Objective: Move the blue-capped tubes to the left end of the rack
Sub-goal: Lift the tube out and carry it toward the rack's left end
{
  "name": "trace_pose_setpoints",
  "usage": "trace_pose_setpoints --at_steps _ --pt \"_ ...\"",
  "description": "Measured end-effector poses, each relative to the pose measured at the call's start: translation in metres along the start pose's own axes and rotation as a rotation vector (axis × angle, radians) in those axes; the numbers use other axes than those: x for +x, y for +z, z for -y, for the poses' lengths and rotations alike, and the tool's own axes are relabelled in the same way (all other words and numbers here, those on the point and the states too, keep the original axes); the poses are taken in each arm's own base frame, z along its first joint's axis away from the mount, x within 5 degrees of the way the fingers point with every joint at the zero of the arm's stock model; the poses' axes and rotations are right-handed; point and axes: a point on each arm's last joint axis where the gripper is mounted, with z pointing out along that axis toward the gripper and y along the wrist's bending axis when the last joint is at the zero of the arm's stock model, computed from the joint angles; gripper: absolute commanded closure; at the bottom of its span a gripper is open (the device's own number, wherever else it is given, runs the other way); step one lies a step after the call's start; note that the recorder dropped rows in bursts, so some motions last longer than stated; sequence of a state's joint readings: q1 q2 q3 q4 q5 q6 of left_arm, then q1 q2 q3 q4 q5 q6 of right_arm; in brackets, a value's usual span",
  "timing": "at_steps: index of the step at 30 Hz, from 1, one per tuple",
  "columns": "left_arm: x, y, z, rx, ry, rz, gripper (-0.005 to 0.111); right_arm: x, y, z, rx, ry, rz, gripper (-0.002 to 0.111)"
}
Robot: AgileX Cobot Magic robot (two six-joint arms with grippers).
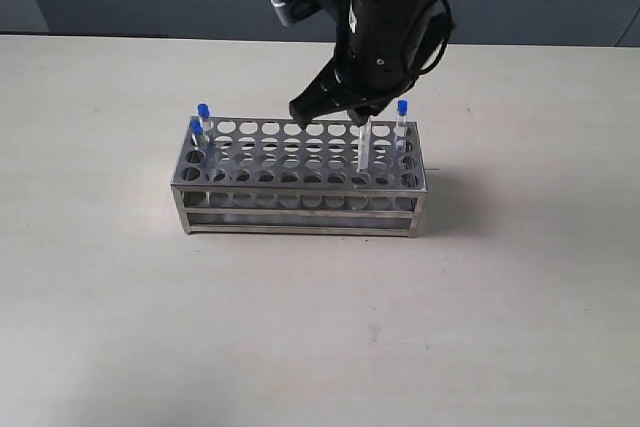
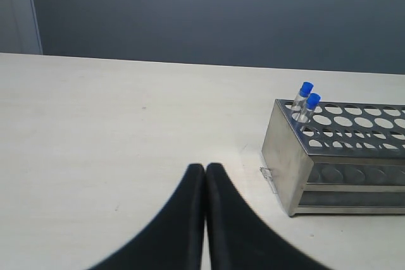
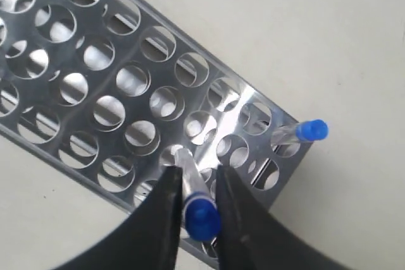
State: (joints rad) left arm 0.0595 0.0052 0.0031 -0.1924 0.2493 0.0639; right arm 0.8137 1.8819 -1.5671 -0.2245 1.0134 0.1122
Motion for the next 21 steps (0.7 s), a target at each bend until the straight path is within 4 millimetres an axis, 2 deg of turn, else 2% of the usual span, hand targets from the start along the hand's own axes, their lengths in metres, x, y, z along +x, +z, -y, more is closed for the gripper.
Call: trace_pose_setpoints --at_steps 11,15,18,21 --pt "0.000 0.000 0.000 0.000 0.000 0.000 0.106 0.002 -0.043 0.008 0.019 0.000 0.101 0.108" --pt "0.000 0.000 0.000 0.000 0.000 0.000 0.106 -0.006 -0.057 -0.017 -0.069 -0.110 0.201 0.108" --pt "0.000 0.000 0.000 0.000 0.000 0.000 0.106 -0.022 -0.070 -0.041 -0.241 -0.172 0.330 0.108" --pt "0.000 0.000 0.000 0.000 0.000 0.000 0.106 -0.043 -0.070 -0.054 -0.344 -0.198 0.373 0.108"
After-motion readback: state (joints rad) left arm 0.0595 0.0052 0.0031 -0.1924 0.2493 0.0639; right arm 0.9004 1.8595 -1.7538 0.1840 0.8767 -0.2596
